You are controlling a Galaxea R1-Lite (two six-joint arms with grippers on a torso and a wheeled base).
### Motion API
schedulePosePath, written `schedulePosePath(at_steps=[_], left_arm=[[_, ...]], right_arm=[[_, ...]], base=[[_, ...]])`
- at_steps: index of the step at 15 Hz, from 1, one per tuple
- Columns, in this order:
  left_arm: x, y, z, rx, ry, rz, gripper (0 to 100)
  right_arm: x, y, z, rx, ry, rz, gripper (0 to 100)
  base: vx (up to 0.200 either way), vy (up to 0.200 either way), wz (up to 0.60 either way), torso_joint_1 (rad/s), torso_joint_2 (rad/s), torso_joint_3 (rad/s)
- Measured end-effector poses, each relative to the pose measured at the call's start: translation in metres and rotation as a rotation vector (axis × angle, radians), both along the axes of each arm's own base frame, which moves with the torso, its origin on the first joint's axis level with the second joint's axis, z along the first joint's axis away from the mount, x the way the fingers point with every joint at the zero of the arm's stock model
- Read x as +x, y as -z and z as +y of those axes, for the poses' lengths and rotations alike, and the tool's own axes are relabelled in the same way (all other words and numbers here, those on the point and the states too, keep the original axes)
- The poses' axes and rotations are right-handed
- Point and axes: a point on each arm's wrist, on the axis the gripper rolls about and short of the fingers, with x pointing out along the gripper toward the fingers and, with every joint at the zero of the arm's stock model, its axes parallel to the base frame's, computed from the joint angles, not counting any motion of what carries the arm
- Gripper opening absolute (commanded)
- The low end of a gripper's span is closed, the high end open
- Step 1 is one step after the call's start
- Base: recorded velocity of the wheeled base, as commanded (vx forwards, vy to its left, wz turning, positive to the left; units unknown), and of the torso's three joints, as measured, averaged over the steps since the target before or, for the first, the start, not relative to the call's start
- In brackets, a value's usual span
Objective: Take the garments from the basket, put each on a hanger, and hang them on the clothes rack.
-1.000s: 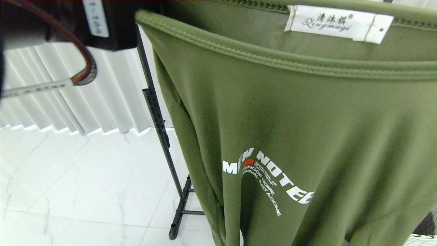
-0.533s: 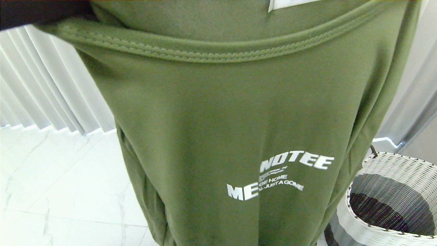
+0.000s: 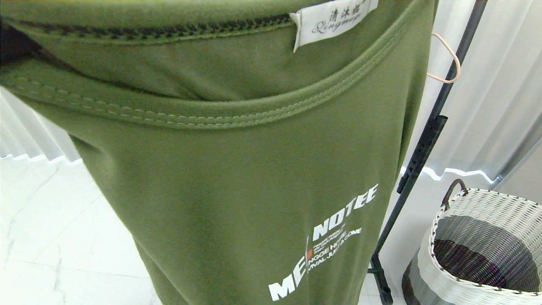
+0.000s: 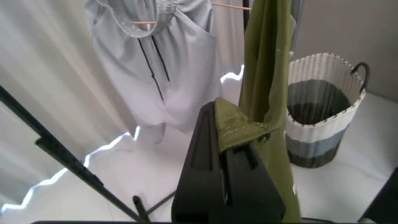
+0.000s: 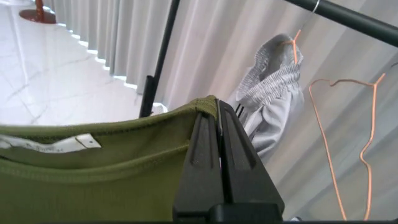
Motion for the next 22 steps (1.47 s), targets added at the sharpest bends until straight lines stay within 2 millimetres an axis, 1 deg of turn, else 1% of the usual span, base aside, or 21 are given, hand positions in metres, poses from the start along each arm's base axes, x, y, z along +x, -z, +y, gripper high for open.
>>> schedulePosePath(at_steps=[2,3,5,7,9,12,17,18,22], left_arm=[[0.005,-0.007,0.001,0.009,-0.034,-0.036,0],[0.010,-0.011,0.002,0.002,-0.078,-0.045,0],[0.030,-0.020,0.002,-0.030,-0.215,-0.058,0],[0.040,-0.021,-0.001,-0.035,-0.272,-0.060,0],[0.041,-0.016,-0.007,-0.016,-0.268,-0.052,0],[0.041,-0.013,-0.012,-0.003,-0.256,-0.049,0],[0.041,-0.013,-0.013,0.001,-0.255,-0.049,0],[0.041,-0.013,-0.013,0.001,-0.255,-0.049,0],[0.046,-0.011,-0.010,0.007,-0.293,-0.048,0]], right_arm=[[0.000,-0.004,-0.005,-0.008,0.009,0.003,0],[0.000,-0.005,-0.009,-0.043,0.020,0.015,0],[-0.001,-0.004,-0.025,-0.108,0.044,0.044,0],[-0.003,0.003,-0.036,-0.129,0.053,0.065,0],[-0.006,0.013,-0.044,-0.147,0.056,0.081,0],[-0.009,0.012,-0.054,-0.119,0.062,0.073,0],[-0.010,0.012,-0.057,-0.112,0.065,0.071,0],[-0.010,0.012,-0.057,-0.113,0.064,0.071,100],[-0.011,0.017,-0.059,-0.129,0.063,0.077,100]], base=[[0.000,0.000,0.00,0.000,0.00,0.000],[0.000,0.000,0.00,0.000,0.00,0.000],[0.000,0.000,0.00,0.000,0.00,0.000],[0.000,0.000,0.00,0.000,0.00,0.000],[0.000,0.000,0.00,0.000,0.00,0.000],[0.000,0.000,0.00,0.000,0.00,0.000],[0.000,0.000,0.00,0.000,0.00,0.000],[0.000,0.000,0.00,0.000,0.00,0.000],[0.000,0.000,0.00,0.000,0.00,0.000]])
